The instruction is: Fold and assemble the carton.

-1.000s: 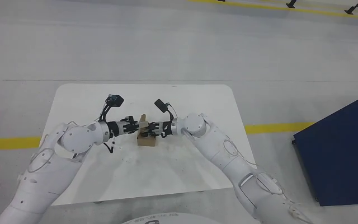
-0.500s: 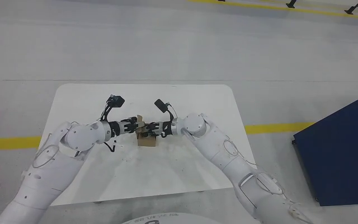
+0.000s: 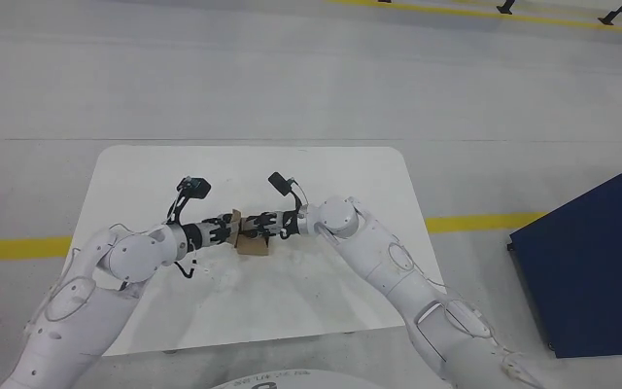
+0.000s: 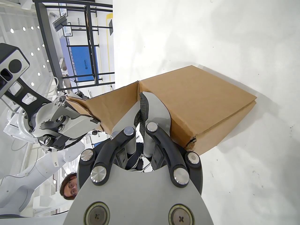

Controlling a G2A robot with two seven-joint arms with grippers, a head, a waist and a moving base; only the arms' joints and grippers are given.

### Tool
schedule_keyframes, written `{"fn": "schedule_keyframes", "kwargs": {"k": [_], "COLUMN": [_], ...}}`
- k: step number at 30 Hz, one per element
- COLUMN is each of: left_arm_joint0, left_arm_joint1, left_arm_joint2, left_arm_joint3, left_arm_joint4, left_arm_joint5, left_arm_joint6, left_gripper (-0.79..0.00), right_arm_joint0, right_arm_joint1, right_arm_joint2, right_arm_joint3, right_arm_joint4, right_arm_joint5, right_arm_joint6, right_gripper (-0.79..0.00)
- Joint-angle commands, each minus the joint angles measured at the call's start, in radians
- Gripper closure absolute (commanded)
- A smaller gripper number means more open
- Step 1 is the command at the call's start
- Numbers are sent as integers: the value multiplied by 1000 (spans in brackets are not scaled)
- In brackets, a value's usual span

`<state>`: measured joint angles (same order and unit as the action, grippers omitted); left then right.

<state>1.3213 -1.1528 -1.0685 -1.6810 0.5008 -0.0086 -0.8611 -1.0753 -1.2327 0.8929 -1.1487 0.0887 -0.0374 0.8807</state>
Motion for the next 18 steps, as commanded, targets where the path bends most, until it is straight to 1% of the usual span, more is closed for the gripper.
{"fn": "schedule_keyframes", "kwargs": {"k": [1,5,7,8,9,10,13,18], "left_arm_joint0": [7,11,11,12,14,15,26,71], "left_arm_joint1": [2,3,3,3,3,3,6,14], "left_arm_joint2": [-2,-3,-4,-5,-8,-10,-30,-91], "left_arm_joint3": [-12,-23,-27,-26,-26,-27,-31,-49], "left_arm_joint4": [7,8,-2,-7,-11,-16,-40,-95], "left_arm_joint5": [14,30,24,20,17,9,-29,-117], "left_arm_joint6": [-3,1,11,18,27,34,70,145], "left_gripper": [0,0,0,-243,-742,-785,-785,-785], "right_arm_joint0": [0,0,0,0,0,0,0,0], "right_arm_joint1": [0,0,0,0,0,0,0,0], "right_arm_joint2": [0,0,0,0,0,0,0,0], "right_arm_joint3": [0,0,0,0,0,0,0,0], "right_arm_joint4": [0,0,0,0,0,0,0,0], "right_arm_joint5": [0,0,0,0,0,0,0,0], "right_arm_joint6": [0,0,0,0,0,0,0,0], "right_gripper": [0,0,0,0,0,0,0,0]}}
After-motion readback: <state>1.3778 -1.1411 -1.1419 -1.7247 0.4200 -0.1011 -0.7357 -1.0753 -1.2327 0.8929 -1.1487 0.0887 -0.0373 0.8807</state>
